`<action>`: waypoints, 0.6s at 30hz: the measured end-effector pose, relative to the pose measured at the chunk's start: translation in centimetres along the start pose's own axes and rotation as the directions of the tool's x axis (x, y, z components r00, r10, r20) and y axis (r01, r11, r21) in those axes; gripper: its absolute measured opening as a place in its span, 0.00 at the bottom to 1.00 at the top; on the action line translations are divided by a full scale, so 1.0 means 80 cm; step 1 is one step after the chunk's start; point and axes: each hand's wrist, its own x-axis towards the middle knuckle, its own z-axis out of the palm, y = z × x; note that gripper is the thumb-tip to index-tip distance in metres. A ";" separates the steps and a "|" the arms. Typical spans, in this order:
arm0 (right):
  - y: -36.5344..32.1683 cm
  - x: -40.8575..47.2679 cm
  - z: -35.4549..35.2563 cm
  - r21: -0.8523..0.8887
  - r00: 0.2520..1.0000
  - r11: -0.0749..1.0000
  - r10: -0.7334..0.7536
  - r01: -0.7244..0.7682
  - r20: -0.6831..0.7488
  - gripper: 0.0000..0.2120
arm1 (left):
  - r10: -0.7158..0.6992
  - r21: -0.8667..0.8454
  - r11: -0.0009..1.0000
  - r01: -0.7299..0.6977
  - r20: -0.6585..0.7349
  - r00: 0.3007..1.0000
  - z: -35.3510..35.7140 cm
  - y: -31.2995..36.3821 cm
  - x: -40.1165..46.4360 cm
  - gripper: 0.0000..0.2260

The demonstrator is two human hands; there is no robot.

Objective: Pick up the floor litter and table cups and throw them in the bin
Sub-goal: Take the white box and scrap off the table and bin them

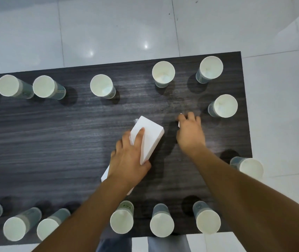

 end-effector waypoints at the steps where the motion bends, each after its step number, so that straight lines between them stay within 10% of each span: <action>1: -0.001 -0.015 0.000 0.020 1.000 1.000 0.001 -0.001 -0.009 0.24 | -0.006 0.000 1.000 0.006 -0.001 1.000 -0.003 0.002 -0.006 0.42; 18: 0.001 -0.424 -0.090 0.363 0.902 0.910 0.315 -0.198 -0.296 0.17 | 0.342 0.169 0.922 -0.350 0.072 0.937 -0.111 0.101 -0.259 0.41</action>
